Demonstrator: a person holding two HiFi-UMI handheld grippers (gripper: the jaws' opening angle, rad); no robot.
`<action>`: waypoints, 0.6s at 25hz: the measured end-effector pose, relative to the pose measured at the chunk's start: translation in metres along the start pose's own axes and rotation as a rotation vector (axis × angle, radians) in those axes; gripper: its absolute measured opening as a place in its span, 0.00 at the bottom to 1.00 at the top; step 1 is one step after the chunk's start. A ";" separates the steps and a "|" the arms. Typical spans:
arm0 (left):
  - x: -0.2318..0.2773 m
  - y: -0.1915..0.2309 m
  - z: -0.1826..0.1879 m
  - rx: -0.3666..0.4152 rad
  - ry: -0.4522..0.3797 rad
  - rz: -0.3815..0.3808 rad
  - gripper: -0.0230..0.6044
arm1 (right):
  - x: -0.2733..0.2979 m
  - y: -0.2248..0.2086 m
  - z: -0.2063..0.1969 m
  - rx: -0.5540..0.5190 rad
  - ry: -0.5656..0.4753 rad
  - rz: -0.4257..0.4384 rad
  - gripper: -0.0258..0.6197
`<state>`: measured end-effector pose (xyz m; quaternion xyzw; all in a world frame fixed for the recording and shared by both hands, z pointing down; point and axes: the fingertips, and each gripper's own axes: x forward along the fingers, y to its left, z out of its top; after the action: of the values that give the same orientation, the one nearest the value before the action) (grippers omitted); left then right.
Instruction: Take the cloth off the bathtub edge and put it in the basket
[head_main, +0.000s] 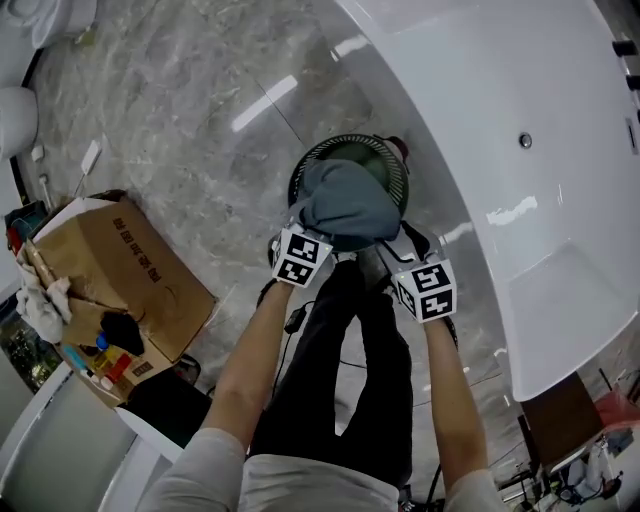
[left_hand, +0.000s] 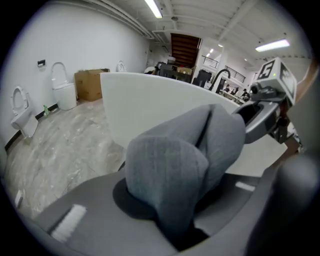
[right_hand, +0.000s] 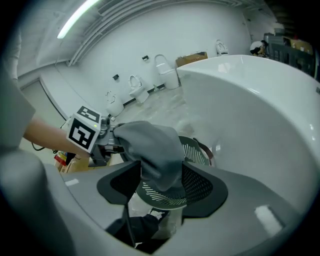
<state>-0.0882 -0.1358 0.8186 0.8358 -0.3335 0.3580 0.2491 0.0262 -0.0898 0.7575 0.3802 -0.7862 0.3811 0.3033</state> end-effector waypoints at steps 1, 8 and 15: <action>0.009 0.007 -0.008 -0.009 0.029 0.024 0.28 | 0.003 -0.002 -0.002 0.002 0.007 -0.001 0.40; 0.048 0.025 -0.055 -0.079 0.101 0.098 0.28 | 0.019 0.011 -0.017 -0.023 0.042 0.072 0.40; 0.088 0.028 -0.078 -0.098 0.084 0.113 0.28 | 0.060 0.004 -0.026 -0.064 0.054 0.141 0.40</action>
<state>-0.0967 -0.1370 0.9394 0.7868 -0.3863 0.3895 0.2829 -0.0038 -0.0882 0.8161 0.3036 -0.8143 0.3865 0.3088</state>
